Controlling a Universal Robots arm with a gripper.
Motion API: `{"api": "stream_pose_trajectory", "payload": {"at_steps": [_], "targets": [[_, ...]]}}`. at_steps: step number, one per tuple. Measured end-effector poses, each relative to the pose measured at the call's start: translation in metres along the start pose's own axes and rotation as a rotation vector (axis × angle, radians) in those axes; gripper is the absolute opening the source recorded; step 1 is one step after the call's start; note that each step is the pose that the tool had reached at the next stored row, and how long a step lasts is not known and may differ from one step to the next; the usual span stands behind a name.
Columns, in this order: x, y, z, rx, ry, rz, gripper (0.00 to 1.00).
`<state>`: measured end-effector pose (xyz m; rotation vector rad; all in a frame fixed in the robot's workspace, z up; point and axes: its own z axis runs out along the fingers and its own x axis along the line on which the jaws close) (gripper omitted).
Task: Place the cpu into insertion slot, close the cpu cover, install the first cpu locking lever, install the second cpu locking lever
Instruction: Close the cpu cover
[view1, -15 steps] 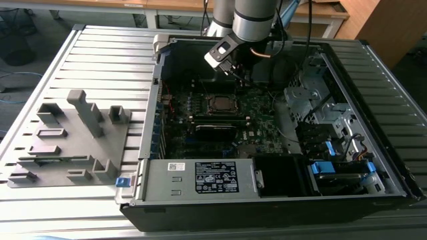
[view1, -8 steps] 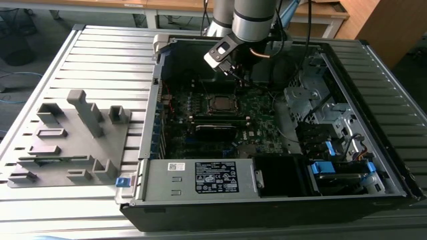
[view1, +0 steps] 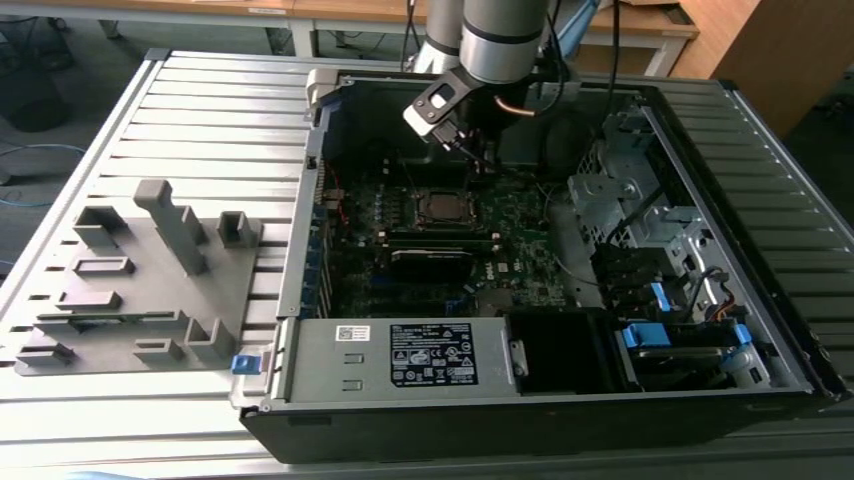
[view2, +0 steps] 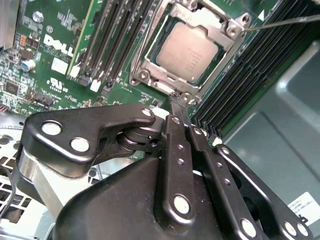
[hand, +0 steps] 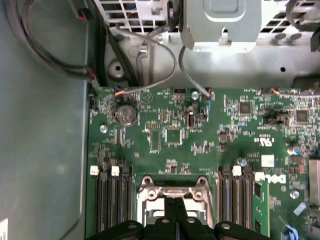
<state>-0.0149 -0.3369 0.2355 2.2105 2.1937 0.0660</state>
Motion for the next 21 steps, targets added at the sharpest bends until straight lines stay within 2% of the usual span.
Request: {"api": "stream_pose_trajectory", "payload": {"at_steps": [6, 10, 21], "targets": [[-0.0001, -0.0126, 0.0, -0.0001, -0.0002, 0.0, 0.11], [-0.0002, -0.0187, 0.0005, 0.0, -0.0002, 0.0, 0.11], [-0.0003, -0.0234, 0.0036, 0.0, -0.0013, 0.0, 0.11]]}}
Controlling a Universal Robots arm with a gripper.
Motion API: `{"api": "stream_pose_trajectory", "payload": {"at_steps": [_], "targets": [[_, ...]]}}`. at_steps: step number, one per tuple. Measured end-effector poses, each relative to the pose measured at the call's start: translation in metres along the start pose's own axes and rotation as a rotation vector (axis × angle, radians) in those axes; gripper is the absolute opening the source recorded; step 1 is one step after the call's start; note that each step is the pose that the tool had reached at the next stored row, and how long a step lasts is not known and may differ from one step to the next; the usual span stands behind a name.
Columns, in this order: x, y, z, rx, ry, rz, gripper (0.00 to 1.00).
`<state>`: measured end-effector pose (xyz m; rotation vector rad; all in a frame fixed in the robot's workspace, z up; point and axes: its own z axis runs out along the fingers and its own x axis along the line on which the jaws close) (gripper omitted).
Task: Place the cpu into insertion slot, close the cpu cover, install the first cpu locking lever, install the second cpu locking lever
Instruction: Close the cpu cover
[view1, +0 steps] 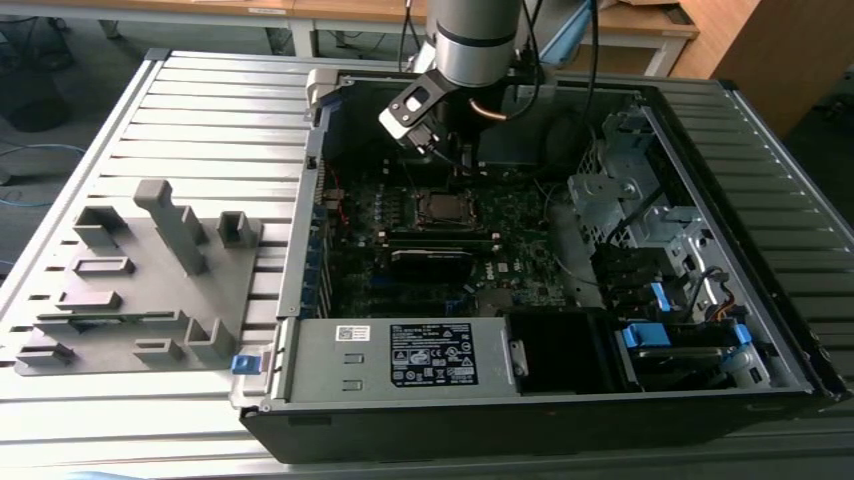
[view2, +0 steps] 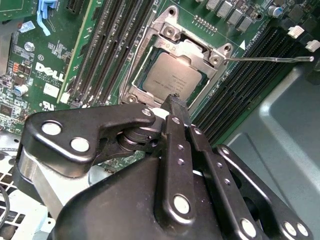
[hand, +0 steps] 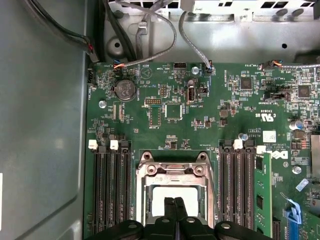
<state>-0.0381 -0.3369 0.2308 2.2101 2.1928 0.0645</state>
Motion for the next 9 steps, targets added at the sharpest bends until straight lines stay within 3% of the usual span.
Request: {"api": "stream_pose_trajectory", "payload": {"at_steps": [6, 9], "targets": [[0.0, -0.0001, 0.0001, 0.0, 0.0003, -0.007, 0.11], [0.0, -0.0001, 0.0003, 0.0003, 0.0021, -0.041, 0.11]]}}
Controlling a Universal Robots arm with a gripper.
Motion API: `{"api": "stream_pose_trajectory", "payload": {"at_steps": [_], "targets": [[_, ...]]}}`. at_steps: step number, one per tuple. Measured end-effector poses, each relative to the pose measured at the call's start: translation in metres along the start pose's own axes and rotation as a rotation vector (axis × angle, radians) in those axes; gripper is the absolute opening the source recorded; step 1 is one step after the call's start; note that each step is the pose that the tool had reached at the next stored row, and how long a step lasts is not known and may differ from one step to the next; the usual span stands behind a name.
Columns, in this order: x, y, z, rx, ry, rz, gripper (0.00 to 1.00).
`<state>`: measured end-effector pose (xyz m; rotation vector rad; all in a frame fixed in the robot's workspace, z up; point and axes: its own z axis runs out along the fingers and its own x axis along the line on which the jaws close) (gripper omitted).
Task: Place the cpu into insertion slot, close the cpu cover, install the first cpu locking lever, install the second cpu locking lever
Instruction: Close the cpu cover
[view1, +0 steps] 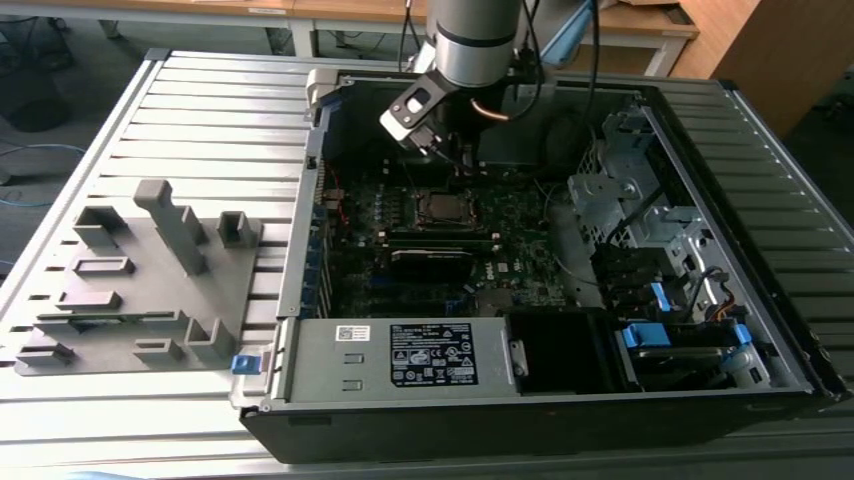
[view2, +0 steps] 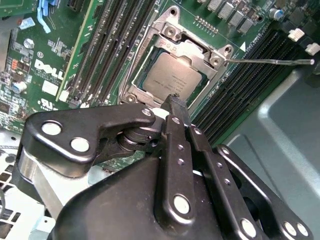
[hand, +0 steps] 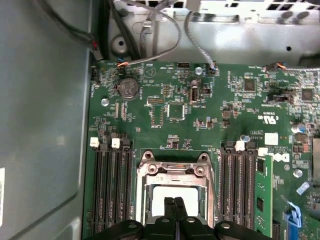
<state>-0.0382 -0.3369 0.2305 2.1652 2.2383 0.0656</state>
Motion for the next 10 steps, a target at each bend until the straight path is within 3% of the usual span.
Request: {"api": "stream_pose_trajectory", "payload": {"at_steps": [10], "targets": [[0.0, 0.0, 0.0008, 0.0018, 0.0086, -0.176, 0.11]]}}
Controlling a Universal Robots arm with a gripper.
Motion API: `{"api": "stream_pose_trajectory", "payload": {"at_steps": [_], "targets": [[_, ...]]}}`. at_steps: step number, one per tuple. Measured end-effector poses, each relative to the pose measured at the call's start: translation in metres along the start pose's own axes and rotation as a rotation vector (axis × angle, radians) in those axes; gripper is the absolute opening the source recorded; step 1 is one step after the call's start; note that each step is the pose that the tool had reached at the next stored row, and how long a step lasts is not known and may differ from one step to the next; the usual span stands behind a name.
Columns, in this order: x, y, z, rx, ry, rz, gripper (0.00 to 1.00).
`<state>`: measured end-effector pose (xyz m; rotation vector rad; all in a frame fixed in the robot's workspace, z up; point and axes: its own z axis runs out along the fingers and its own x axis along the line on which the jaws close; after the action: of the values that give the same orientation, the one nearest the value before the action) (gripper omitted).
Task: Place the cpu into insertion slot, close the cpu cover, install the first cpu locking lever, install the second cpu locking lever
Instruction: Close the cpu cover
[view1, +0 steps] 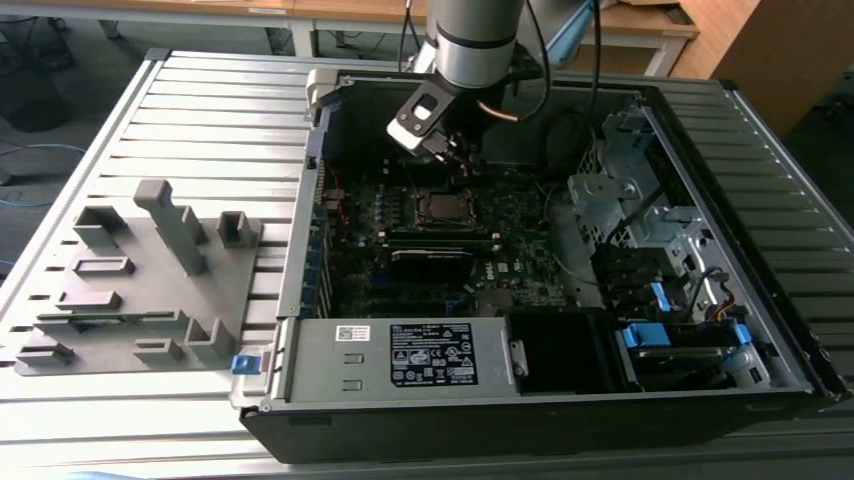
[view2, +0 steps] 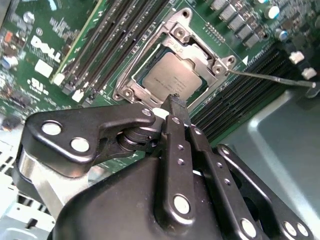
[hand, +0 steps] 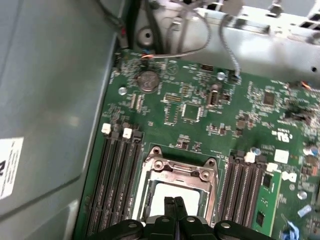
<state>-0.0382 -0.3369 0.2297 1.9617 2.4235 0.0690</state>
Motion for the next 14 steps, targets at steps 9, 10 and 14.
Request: {"api": "stream_pose_trajectory", "payload": {"at_steps": [9, 10, 14], "targets": [[0.0, -0.0001, 0.0007, 0.0015, 0.0067, -0.14, 0.11], [0.0, 0.0, 0.0007, 0.0014, 0.0068, -0.141, 0.11], [0.0, 0.0, 0.0007, 0.0014, 0.0069, -0.141, 0.11]]}}
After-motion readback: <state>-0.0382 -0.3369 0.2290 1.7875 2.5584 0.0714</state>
